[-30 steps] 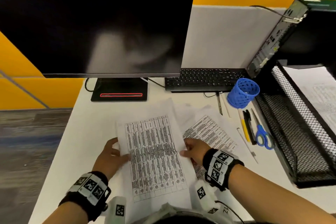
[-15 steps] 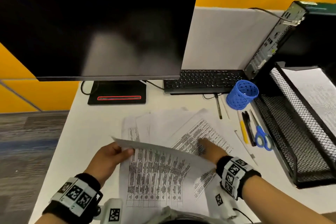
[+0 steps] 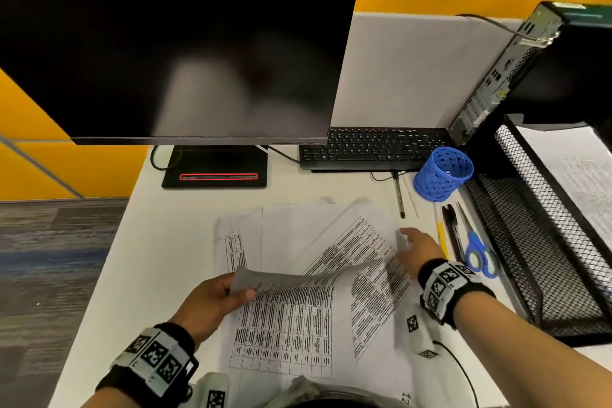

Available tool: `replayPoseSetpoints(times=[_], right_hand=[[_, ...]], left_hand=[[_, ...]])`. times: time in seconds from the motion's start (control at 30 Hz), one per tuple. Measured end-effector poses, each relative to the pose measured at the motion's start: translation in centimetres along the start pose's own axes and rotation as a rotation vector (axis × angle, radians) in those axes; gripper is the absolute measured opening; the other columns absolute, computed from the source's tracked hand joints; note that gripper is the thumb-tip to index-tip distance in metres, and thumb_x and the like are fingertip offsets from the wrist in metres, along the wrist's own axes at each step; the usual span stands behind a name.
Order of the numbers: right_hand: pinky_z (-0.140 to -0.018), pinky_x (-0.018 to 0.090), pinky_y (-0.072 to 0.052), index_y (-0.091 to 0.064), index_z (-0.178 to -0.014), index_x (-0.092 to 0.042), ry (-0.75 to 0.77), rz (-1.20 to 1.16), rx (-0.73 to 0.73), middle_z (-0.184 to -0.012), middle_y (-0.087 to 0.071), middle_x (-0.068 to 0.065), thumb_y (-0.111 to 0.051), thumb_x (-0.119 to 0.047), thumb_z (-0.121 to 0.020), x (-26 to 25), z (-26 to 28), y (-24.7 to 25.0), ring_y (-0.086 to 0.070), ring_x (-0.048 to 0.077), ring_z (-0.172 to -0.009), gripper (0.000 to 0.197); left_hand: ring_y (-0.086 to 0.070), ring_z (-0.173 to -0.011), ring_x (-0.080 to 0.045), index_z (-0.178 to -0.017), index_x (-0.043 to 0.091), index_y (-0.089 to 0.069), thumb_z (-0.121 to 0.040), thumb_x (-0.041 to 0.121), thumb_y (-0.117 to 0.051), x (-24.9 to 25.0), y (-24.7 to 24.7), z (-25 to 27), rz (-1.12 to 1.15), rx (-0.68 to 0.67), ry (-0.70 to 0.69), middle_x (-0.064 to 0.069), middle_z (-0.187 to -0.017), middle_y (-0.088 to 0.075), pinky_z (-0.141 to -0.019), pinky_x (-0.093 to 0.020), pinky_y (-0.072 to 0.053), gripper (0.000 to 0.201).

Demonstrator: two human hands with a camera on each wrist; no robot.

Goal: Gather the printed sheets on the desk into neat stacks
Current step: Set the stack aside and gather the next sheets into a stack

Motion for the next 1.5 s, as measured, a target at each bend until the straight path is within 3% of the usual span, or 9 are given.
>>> replayPoseSetpoints(times=[0.33,0.47,0.6,0.7,0.9,1.03,1.17,1.33,1.5], right_hand=[[-0.102,0.043,-0.043,-0.036,-0.138,-0.020,-0.082,0.263,-0.057,-0.134,-0.051,0.008,-0.077,-0.036,-0.069,0.8,-1.2,1.2,-0.046,0.029,-0.125,0.082],[-0.109,0.046,-0.029,-0.043,-0.135,-0.024,0.021,0.328,-0.064,-0.137,-0.051,0.005,-0.055,-0.036,-0.088,0.6,-0.7,1.5,-0.046,0.027,-0.127,0.050],[-0.080,0.032,-0.047,-0.058,-0.095,-0.017,0.156,0.188,-0.003,-0.076,-0.059,-0.002,-0.049,-0.021,-0.092,0.1,0.1,3.8,-0.057,0.022,-0.081,0.010],[-0.078,0.031,-0.047,-0.065,-0.097,-0.019,0.245,-0.028,-0.016,-0.080,-0.065,0.000,-0.060,-0.023,-0.088,-1.1,1.8,6.1,-0.060,0.021,-0.082,0.011],[-0.085,0.028,-0.048,-0.073,-0.094,-0.013,0.507,-0.072,-0.083,-0.088,-0.071,-0.001,-0.061,-0.006,-0.085,-6.3,7.3,7.3,-0.065,0.017,-0.087,0.017],[-0.088,0.026,-0.050,-0.076,-0.093,-0.018,0.588,-0.093,-0.233,-0.088,-0.073,-0.008,-0.065,-0.016,-0.084,-7.9,9.2,5.7,-0.068,0.012,-0.090,0.014],[-0.082,0.024,-0.048,-0.076,-0.093,-0.022,0.453,-0.328,-0.335,-0.090,-0.077,0.002,-0.046,-0.052,-0.086,-7.2,8.9,5.7,-0.068,0.014,-0.086,0.043],[-0.058,0.025,-0.041,-0.066,-0.106,-0.007,0.071,-0.380,-0.216,-0.098,-0.070,0.010,-0.051,-0.023,-0.093,-2.9,4.1,4.4,-0.059,0.018,-0.069,0.026],[-0.069,0.034,-0.048,-0.061,-0.086,-0.008,-0.165,-0.389,-0.360,-0.081,-0.061,0.010,-0.064,-0.023,-0.085,-1.7,3.0,-0.6,-0.056,0.025,-0.069,0.015]], left_hand=[[-0.066,-0.104,-0.022,-0.091,0.015,-0.075,-0.039,0.057,-0.081,-0.8,0.2,-0.4,-0.008,0.049,0.000,-0.006,-0.100,-0.076,-0.095,-0.033,-0.045,0.068],[-0.067,-0.104,-0.014,-0.098,0.026,-0.073,-0.039,0.067,-0.080,-0.5,-0.1,-0.4,-0.026,0.019,-0.015,0.003,-0.104,-0.075,-0.100,-0.037,-0.043,0.072],[-0.061,-0.113,-0.011,-0.120,0.034,-0.058,-0.059,0.064,-0.069,-0.3,-0.4,-0.1,-0.054,0.011,-0.012,0.005,-0.112,-0.072,-0.107,-0.040,-0.038,0.069],[-0.057,-0.114,-0.016,-0.124,0.028,-0.053,-0.089,0.036,-0.059,0.4,-1.0,-0.3,-0.036,0.109,-0.024,0.002,-0.110,-0.068,-0.101,-0.034,-0.036,0.036],[-0.060,-0.105,-0.004,-0.120,0.032,-0.052,-0.086,0.024,-0.063,2.8,-2.5,-0.7,-0.050,0.091,-0.143,0.009,-0.110,-0.069,-0.089,-0.025,-0.046,0.036],[-0.066,-0.082,-0.004,-0.086,0.028,-0.064,-0.074,0.013,-0.073,3.4,-3.1,-0.7,-0.041,0.060,-0.184,0.011,-0.085,-0.075,-0.072,-0.015,-0.045,0.021],[-0.070,-0.085,-0.007,-0.104,0.022,-0.058,-0.064,-0.002,-0.079,3.1,-2.4,0.2,0.059,0.061,-0.180,0.008,-0.093,-0.075,-0.075,-0.020,-0.053,0.051],[-0.063,-0.078,-0.013,-0.101,0.028,-0.067,-0.036,0.021,-0.088,2.0,-1.1,1.4,0.046,-0.023,-0.168,0.004,-0.078,-0.065,-0.069,-0.021,-0.048,0.069],[-0.066,-0.069,-0.011,-0.075,0.006,-0.073,-0.019,0.040,-0.093,0.7,-1.2,1.6,0.058,-0.024,-0.091,0.000,-0.070,-0.070,-0.062,-0.017,-0.050,0.069]])
Point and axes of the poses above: each hand's wrist, its own z-axis away from the middle knuckle, its own y-axis out of the back of the hand, x = y × z, the point moved 2 cm from there along -z, towards the middle knuckle
